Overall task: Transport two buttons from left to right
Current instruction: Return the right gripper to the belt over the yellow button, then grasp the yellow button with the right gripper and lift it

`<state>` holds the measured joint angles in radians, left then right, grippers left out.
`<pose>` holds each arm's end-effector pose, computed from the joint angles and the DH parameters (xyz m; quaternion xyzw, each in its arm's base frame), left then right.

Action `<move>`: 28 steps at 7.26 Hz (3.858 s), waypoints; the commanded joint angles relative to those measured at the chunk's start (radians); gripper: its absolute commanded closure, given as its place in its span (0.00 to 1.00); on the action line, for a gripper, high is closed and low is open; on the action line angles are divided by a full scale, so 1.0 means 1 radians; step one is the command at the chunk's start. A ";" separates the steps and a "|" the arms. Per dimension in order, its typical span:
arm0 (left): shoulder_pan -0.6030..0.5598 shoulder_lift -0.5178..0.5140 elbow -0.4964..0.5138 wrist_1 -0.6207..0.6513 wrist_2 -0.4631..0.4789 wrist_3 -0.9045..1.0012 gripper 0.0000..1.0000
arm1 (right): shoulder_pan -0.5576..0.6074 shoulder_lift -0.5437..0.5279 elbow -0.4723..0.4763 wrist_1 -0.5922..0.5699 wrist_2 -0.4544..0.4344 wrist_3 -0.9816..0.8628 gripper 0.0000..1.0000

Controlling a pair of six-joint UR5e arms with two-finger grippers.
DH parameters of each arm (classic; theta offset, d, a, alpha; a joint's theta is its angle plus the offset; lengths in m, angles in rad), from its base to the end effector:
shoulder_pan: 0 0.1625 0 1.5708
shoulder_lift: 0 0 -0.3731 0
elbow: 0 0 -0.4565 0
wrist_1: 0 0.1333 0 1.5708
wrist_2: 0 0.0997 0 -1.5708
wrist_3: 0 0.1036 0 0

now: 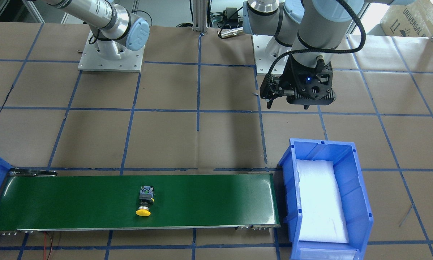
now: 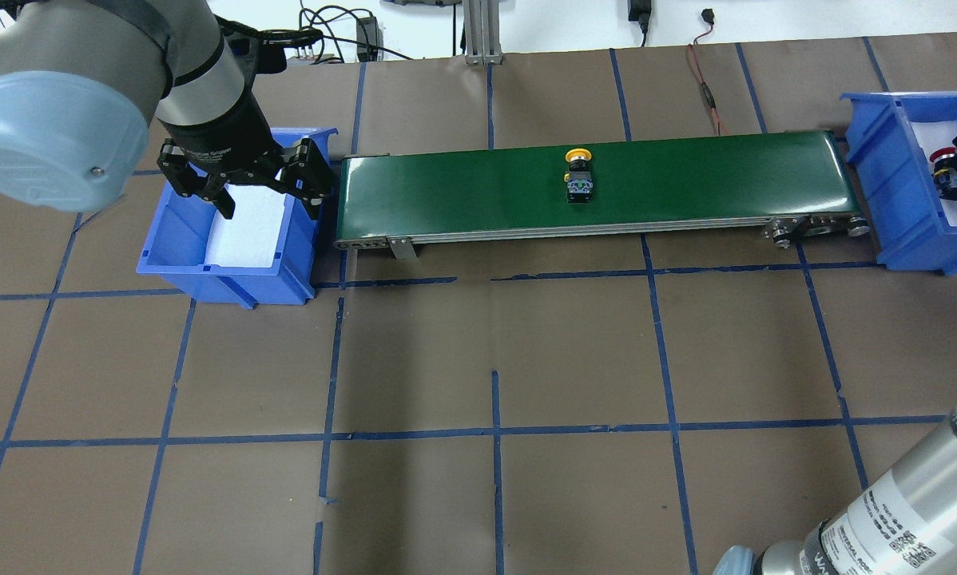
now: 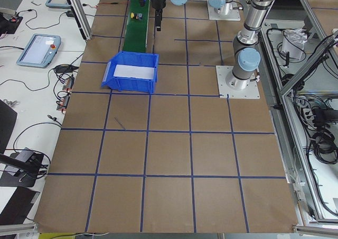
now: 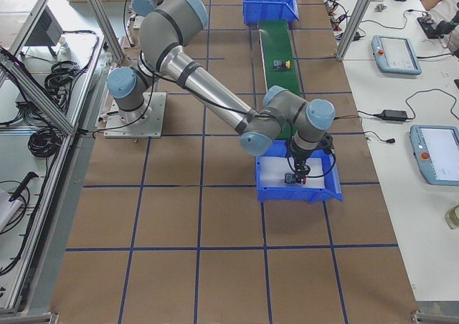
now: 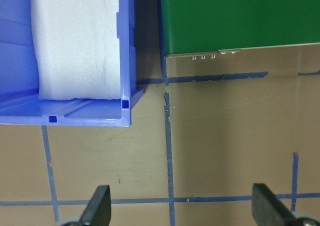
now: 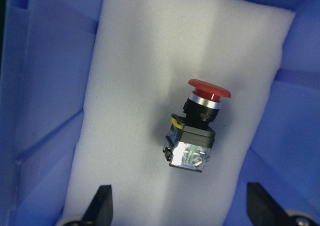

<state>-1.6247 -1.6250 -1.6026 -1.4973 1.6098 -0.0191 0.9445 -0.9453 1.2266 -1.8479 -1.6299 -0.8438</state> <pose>-0.1600 -0.5656 0.3911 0.0175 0.9996 0.0055 0.0197 -0.3402 -0.6873 0.2344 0.1085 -0.9936 -0.0214 0.0205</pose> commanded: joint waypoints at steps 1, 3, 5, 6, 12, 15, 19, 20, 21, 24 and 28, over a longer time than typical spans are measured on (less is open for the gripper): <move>-0.001 0.005 -0.012 0.011 -0.005 -0.007 0.00 | 0.011 -0.070 -0.007 0.048 0.015 0.006 0.01; 0.000 0.004 -0.013 0.008 -0.004 -0.001 0.00 | 0.040 -0.160 -0.006 0.215 0.123 0.038 0.07; 0.000 0.007 -0.014 0.006 0.005 0.002 0.00 | 0.202 -0.158 0.017 0.234 0.084 0.153 0.07; 0.000 0.002 -0.013 0.009 0.001 0.002 0.00 | 0.312 -0.171 0.051 0.231 0.028 0.311 0.07; 0.000 0.005 -0.014 0.008 0.005 0.001 0.00 | 0.665 -0.153 0.155 0.033 -0.001 0.678 0.03; 0.000 0.008 -0.014 0.006 0.006 0.001 0.00 | 0.721 -0.092 0.224 -0.176 -0.007 0.844 0.06; 0.000 0.010 -0.014 0.006 0.004 0.001 0.00 | 0.688 -0.055 0.231 -0.188 -0.005 0.879 0.18; 0.000 0.010 -0.014 0.006 0.004 0.001 0.00 | 0.682 -0.059 0.231 -0.189 -0.005 0.873 0.34; 0.000 0.014 -0.016 0.003 0.002 0.001 0.00 | 0.680 -0.059 0.232 -0.180 -0.007 0.873 0.56; 0.002 0.014 -0.014 0.003 0.002 0.002 0.00 | 0.674 -0.064 0.153 -0.077 -0.019 0.862 0.76; 0.003 0.014 -0.016 0.003 0.005 0.002 0.00 | 0.515 -0.067 -0.025 0.075 -0.127 0.615 0.76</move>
<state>-1.6220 -1.6130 -1.6165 -1.4919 1.6117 -0.0169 1.5425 -1.0105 1.2380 -1.7916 -1.7457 -0.1001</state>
